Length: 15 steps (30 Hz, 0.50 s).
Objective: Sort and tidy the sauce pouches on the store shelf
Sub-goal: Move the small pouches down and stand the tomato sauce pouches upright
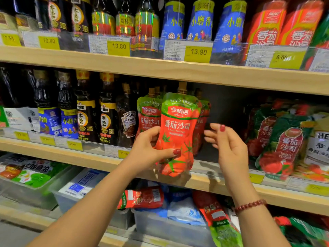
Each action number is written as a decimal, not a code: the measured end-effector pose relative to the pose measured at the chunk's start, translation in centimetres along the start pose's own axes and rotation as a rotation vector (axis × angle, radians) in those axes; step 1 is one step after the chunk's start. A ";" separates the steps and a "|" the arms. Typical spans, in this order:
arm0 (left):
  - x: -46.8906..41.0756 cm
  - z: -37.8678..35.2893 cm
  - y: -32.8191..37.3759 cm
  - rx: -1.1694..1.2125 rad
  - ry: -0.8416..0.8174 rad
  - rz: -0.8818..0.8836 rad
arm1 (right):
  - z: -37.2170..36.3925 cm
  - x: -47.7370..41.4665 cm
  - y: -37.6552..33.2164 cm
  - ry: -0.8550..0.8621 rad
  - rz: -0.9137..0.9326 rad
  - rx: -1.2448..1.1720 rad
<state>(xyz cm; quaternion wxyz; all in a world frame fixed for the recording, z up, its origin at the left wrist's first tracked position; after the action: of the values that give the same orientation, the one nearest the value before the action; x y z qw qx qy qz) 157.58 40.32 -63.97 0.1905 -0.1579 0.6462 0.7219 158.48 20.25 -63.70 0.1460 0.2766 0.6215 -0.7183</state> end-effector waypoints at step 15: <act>-6.0 -2.8 -0.9 -0.111 0.060 0.016 | 0.2 2.8 5.0 -0.019 0.167 0.977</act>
<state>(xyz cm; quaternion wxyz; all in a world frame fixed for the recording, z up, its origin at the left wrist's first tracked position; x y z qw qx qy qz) 163.22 37.20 -62.27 0.1564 -0.1844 0.6119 0.7531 159.01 19.54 -69.37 0.0619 0.3550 0.1868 -0.9139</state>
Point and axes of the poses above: each hand's wrist, its own x-axis away from the middle knuckle, its own z-axis out of the back of the hand, y = z × x, the point moved 2 cm from there along -x, towards the middle knuckle, and after that the axes turned 6 degrees about x, right-handed, at the moved point
